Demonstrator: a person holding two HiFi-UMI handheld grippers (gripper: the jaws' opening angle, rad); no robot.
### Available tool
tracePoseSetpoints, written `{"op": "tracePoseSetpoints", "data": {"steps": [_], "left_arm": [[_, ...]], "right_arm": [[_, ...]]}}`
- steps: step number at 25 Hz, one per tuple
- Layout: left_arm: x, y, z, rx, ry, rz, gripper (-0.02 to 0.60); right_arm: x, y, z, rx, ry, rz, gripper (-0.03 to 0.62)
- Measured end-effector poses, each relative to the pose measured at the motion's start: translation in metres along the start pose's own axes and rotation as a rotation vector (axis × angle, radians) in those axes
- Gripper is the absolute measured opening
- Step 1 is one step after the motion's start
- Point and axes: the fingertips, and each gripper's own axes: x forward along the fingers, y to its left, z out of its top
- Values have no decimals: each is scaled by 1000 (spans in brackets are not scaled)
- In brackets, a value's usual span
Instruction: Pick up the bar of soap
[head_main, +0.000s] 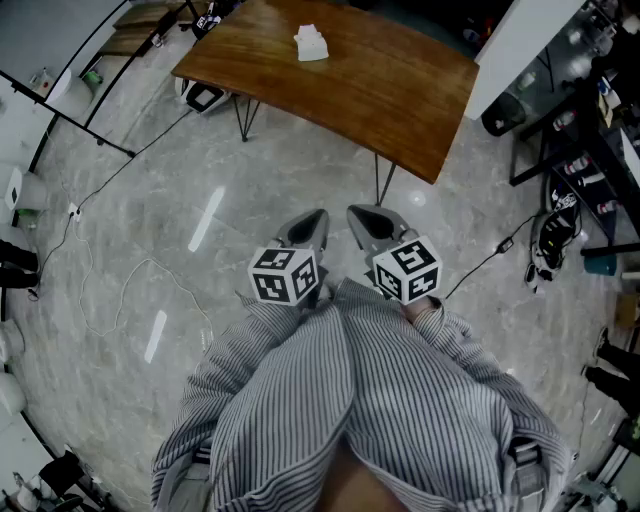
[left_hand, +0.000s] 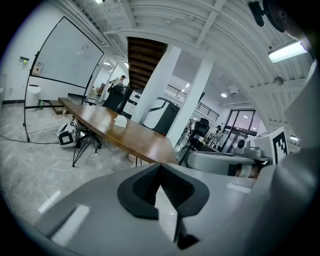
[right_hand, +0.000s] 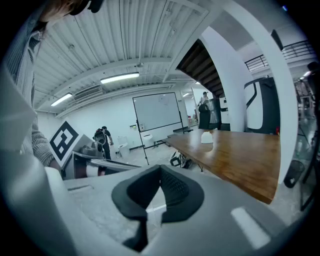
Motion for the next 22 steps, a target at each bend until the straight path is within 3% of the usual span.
{"op": "tracePoseSetpoints", "data": {"steps": [13,22], "left_arm": [[6,0,-6,-18,13,-12,3],[27,6,13,-22,-19,-8,3]], "right_arm": [[2,2,-5,6,8,21,3],[11,-18,12,4,-37,37,3]]}}
